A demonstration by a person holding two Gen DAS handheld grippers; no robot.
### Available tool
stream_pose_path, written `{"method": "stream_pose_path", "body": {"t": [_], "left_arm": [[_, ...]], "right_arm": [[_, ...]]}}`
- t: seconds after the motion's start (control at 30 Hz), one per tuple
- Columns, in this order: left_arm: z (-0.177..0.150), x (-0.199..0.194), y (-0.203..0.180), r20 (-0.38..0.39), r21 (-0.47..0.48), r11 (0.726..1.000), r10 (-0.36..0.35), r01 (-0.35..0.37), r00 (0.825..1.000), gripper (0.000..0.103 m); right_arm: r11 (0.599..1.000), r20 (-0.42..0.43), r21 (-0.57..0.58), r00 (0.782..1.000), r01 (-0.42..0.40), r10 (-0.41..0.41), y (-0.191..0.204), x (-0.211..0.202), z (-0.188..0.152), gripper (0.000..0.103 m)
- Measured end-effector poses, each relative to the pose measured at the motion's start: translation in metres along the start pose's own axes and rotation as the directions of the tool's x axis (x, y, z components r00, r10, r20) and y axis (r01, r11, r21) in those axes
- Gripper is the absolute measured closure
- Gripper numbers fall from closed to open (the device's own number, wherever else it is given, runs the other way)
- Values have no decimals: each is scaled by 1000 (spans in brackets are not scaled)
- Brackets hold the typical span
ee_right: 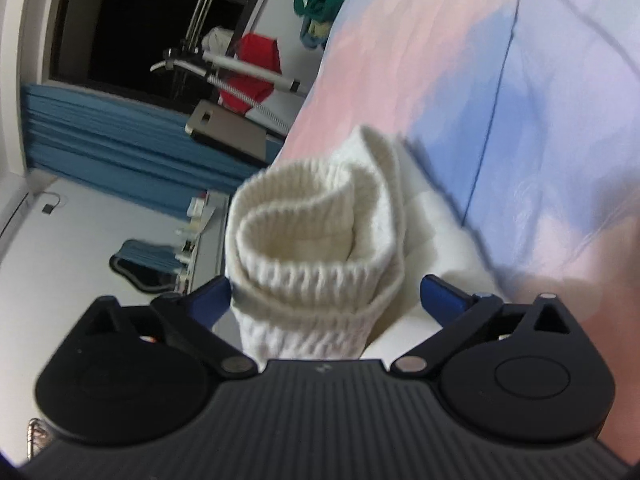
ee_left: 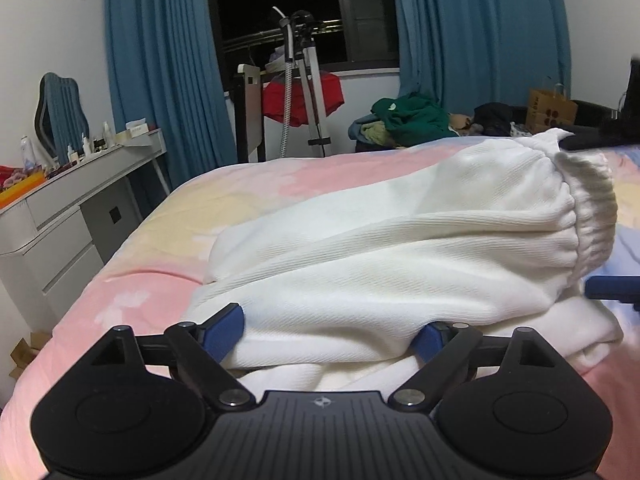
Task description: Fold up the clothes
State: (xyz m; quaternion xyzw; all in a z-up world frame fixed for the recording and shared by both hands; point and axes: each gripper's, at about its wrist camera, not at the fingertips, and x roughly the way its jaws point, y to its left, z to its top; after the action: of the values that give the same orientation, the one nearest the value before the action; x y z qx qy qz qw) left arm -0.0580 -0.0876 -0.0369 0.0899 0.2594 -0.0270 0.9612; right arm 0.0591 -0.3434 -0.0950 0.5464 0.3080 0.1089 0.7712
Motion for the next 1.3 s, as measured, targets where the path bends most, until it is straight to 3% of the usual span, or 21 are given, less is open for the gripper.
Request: {"method": "stream_pose_path", "body": {"t": [0.07, 0.27, 0.3, 0.33, 0.43, 0.53, 0.73, 0.93, 1.0, 1.07, 1.17, 1.3], "left_arm": [[0, 0, 1, -1, -14, 1000, 5, -5, 1000, 14], [4, 6, 4, 5, -34, 999, 2, -2, 1000, 14], [7, 11, 4, 4, -36, 999, 0, 0, 1000, 14], [8, 11, 5, 7, -38, 999, -5, 5, 1000, 14], [7, 6, 5, 19, -26, 1000, -9, 10, 1000, 14], [2, -2, 2, 38, 0, 1000, -7, 7, 999, 13], [-5, -21, -4, 113, 43, 999, -1, -4, 994, 12], [-16, -33, -16, 139, 113, 993, 7, -23, 990, 11], [-21, -33, -24, 160, 168, 984, 37, -64, 986, 11], [-21, -25, -27, 132, 168, 981, 74, -96, 989, 11], [-18, -18, -11, 75, 53, 995, 86, -90, 993, 11], [-15, -12, 14, 25, -94, 991, 94, -91, 995, 8]], "right_arm": [[999, -36, -5, 998, -48, 47, 4, 6, -3, 0], [989, -7, -136, 998, 55, -56, 19, 28, -14, 2], [987, 9, -146, 997, 73, -73, 19, 31, -14, 7], [984, 24, -156, 996, 92, -89, 19, 35, -14, 21], [975, 71, -188, 992, 120, -108, 18, 32, -14, 45], [966, 112, -238, 991, 104, -79, 27, 24, -14, 55], [945, 174, -324, 984, 32, 26, 45, 5, -9, 60], [957, 194, -289, 981, 34, 24, 38, -5, 2, 60], [963, 195, -267, 981, 33, 21, 39, 4, 7, 60], [965, 192, -261, 981, 24, 28, 38, 5, 9, 60], [962, 190, -274, 980, -4, 59, 40, 0, 7, 60], [945, 198, -325, 974, -45, 115, 50, -10, 6, 60]]}}
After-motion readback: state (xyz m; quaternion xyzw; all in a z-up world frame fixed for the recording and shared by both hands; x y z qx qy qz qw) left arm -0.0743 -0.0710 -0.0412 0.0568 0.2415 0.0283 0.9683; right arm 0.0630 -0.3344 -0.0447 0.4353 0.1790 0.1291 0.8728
